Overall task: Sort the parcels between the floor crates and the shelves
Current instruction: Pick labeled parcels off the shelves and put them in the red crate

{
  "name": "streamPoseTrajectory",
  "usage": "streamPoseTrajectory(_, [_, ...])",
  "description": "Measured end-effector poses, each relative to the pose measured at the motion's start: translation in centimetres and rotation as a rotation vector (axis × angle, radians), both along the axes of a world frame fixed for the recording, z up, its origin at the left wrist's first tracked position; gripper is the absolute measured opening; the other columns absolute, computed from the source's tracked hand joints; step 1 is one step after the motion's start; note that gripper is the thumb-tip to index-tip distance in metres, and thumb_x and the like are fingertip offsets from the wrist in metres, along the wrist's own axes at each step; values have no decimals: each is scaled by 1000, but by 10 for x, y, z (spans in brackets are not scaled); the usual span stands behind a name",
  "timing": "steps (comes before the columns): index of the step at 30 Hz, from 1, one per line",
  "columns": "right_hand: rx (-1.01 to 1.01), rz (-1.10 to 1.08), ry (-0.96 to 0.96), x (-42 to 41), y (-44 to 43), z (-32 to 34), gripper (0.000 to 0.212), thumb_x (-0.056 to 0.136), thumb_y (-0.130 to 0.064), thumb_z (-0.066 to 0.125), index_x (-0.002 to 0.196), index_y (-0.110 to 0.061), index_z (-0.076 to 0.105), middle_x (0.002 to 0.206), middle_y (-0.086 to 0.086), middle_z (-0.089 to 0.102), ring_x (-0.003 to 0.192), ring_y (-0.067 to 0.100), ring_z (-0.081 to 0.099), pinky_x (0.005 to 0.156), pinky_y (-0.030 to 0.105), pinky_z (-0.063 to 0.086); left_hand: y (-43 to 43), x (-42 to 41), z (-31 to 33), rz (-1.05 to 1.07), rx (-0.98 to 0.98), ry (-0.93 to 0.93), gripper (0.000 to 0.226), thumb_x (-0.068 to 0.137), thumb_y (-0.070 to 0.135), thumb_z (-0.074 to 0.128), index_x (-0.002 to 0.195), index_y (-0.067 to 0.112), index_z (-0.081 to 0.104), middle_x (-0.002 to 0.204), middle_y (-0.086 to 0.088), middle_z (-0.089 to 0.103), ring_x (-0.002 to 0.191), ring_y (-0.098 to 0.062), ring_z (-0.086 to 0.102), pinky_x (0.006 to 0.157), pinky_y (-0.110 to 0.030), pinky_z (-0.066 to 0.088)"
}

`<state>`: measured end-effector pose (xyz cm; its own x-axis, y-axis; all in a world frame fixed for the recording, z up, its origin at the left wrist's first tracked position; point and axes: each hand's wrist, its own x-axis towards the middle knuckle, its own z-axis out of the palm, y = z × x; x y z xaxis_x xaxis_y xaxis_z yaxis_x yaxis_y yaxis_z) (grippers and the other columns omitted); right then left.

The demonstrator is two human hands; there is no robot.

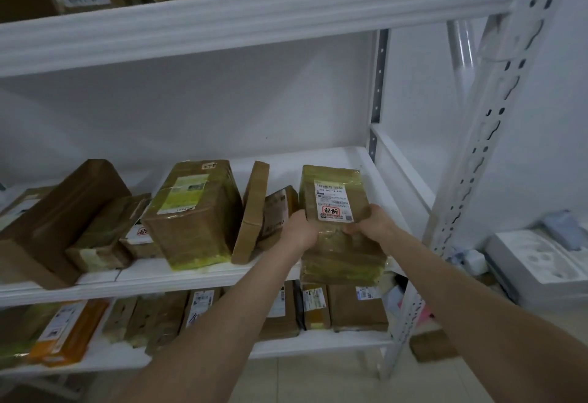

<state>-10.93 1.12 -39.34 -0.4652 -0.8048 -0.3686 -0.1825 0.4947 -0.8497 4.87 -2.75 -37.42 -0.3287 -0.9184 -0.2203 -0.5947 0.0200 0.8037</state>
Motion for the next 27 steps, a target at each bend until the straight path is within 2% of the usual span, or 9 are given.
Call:
streamPoseTrajectory(3, [-18, -66, -59, -6, 3, 1, 62, 64, -8, 85, 114, -14, 49, 110, 5, 62, 95, 21, 53, 80, 35, 42, 7, -11, 4, -48, -179, -199, 26, 95, 31, 53, 112, 12, 59, 112, -5, 64, 100, -24, 60, 85, -36, 51])
streamPoseTrajectory(7, [-30, -62, -66, -2, 1, 4, 73, 63, -10, 86, 124, -11, 47, 116, 8, 61, 105, 27, 56, 90, 41, 47, 4, -6, 14, -71, -294, -344, 24, 94, 33, 54, 105, 14, 62, 103, -2, 67, 89, -19, 62, 72, -29, 49])
streamPoseTrajectory(11, [-65, -73, -23, 0, 1, 9, 79, 69, -10, 83, 135, -10, 40, 130, 11, 54, 112, 29, 53, 91, 39, 44, -1, 0, 20, -37, -171, -267, 20, 92, 29, 58, 97, 11, 63, 100, -6, 67, 92, -23, 63, 84, -37, 53])
streamPoseTrajectory(13, [-79, -75, -6, -3, 3, 13, 80, 73, -9, 81, 138, -7, 36, 133, 12, 52, 108, 28, 54, 84, 35, 44, -3, -2, 18, -7, -130, -269, 19, 94, 23, 56, 100, 8, 65, 102, -10, 67, 94, -26, 63, 88, -39, 53])
streamPoseTrajectory(15, [-85, -80, 38, -8, 5, 18, 78, 74, -10, 80, 138, -7, 36, 134, 12, 51, 116, 30, 52, 85, 35, 43, -4, -8, 15, 40, -76, -236, 19, 93, 15, 56, 109, 6, 63, 107, -12, 66, 97, -27, 63, 89, -40, 53])
streamPoseTrajectory(18, [-85, -122, 63, -17, 7, 23, 76, 74, -12, 80, 136, -7, 36, 131, 13, 51, 116, 31, 52, 84, 39, 45, -4, -16, 14, 70, -16, -134, 30, 89, 7, 59, 119, 8, 55, 113, -11, 63, 101, -26, 61, 90, -39, 53])
streamPoseTrajectory(21, [-69, -148, 50, -26, 9, 25, 67, 74, -12, 80, 129, -6, 41, 128, 15, 52, 112, 33, 55, 89, 44, 49, -1, -20, 17, 88, -3, -11, 41, 83, 10, 68, 121, 9, 51, 114, -9, 62, 98, -22, 59, 80, -32, 51])
streamPoseTrajectory(24, [-74, -143, 16, -30, 12, 25, 64, 75, -10, 78, 131, -9, 47, 129, 14, 52, 110, 32, 56, 97, 48, 48, 1, -20, 22, 88, 32, 84, 54, 80, 8, 71, 129, 9, 48, 120, -9, 61, 104, -24, 60, 90, -41, 53])
streamPoseTrajectory(27, [-132, -164, 2, -31, 15, 28, 76, 75, -8, 78, 141, -17, 40, 135, 13, 46, 113, 33, 53, 101, 49, 44, 3, -18, 26, 78, 21, 141, 62, 83, 8, 67, 139, 9, 41, 131, -11, 56, 111, -25, 58, 96, -43, 50])
